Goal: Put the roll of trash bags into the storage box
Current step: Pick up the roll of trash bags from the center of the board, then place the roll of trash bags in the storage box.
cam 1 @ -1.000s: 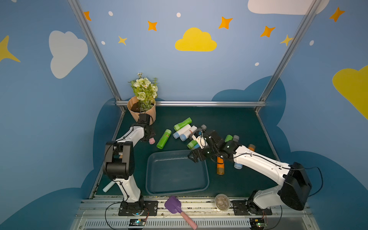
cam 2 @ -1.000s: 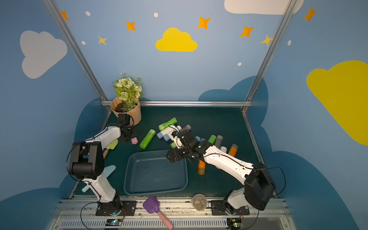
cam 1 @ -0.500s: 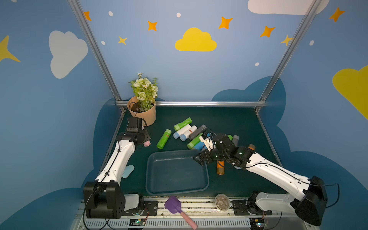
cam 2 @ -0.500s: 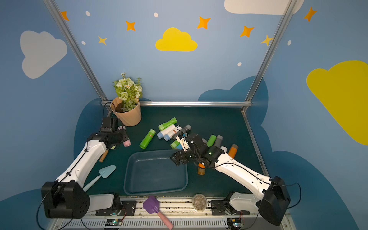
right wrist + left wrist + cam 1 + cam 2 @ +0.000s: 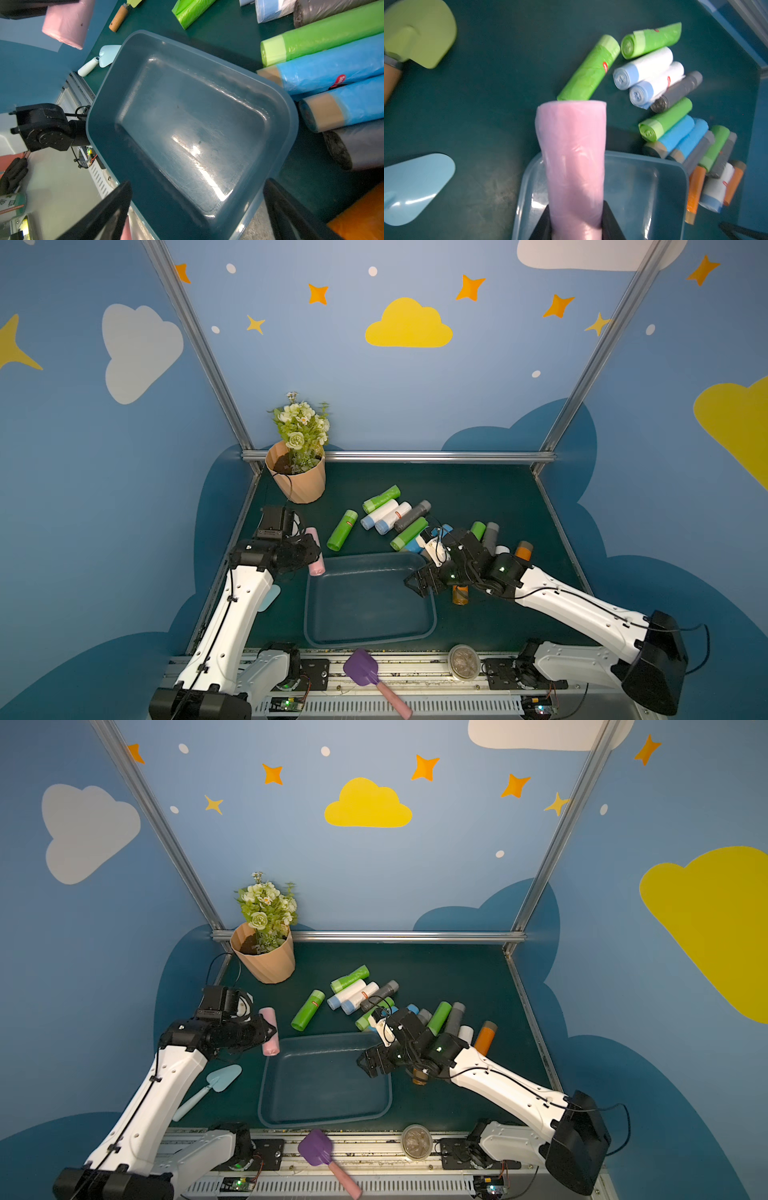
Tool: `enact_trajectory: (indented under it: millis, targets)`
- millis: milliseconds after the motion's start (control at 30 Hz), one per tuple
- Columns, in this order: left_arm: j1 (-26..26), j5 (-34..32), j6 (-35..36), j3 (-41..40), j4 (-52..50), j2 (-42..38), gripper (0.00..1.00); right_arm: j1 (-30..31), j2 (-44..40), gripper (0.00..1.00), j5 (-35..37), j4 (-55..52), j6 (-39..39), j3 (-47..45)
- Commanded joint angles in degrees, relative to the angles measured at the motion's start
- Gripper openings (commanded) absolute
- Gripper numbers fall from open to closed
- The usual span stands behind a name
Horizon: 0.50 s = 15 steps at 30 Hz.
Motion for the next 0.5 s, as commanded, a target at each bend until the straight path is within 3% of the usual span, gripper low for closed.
enact_trajectory:
  millis: [0, 467]
  targets:
    - [-2.37, 1.07, -2.7, 0.52, -4.92, -0.56, 0.28, 1.26, -1.1, 0.97, -0.16, 0.61, 0.49, -1.12]
    - [-18.67, -13.15, -14.42, -8.28, -8.93, -1.36, 0.28, 2.68, -2.24, 0.97, -2.25, 1.96, 0.52, -1.26]
